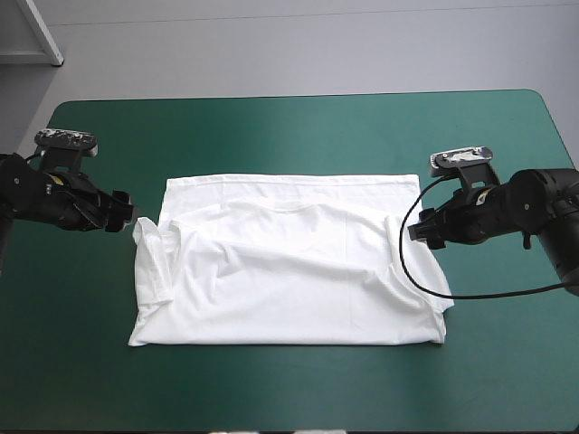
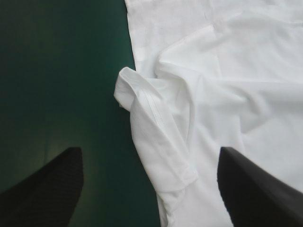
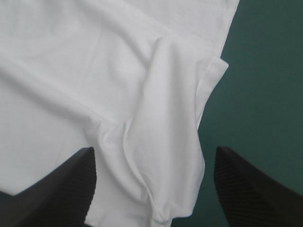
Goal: Fold the cloth
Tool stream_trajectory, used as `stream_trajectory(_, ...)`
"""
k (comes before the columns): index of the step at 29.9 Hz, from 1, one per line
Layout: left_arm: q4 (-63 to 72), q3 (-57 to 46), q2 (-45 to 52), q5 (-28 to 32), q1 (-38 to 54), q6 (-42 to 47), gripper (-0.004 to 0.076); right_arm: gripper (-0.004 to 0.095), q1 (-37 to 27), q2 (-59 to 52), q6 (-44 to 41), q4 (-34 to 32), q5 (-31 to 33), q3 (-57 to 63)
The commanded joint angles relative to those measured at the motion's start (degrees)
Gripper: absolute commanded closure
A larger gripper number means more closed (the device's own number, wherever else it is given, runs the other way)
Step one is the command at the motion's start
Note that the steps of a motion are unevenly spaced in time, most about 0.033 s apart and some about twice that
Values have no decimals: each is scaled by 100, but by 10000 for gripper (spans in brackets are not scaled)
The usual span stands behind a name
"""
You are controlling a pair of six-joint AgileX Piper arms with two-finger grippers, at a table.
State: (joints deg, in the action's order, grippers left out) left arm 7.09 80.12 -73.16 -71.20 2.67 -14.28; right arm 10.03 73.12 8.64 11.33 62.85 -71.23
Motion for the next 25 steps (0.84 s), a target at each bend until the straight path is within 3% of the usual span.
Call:
stream_trajectory(1,83,-22,166,-251,-7,60,154,284,-13,-180,66,82,202,-179)
stream_trajectory(4,83,-319,189,-251,-7,195,154,292,-13,-180,54,113,476,-168)
stream_trajectory(12,104,-1833,262,-233,-7,280,160,301,-13,-180,66,502,476,0)
stream_trajectory(25,68,-3780,186,1118,-420,320,181,301,-13,-169,59,709,476,478)
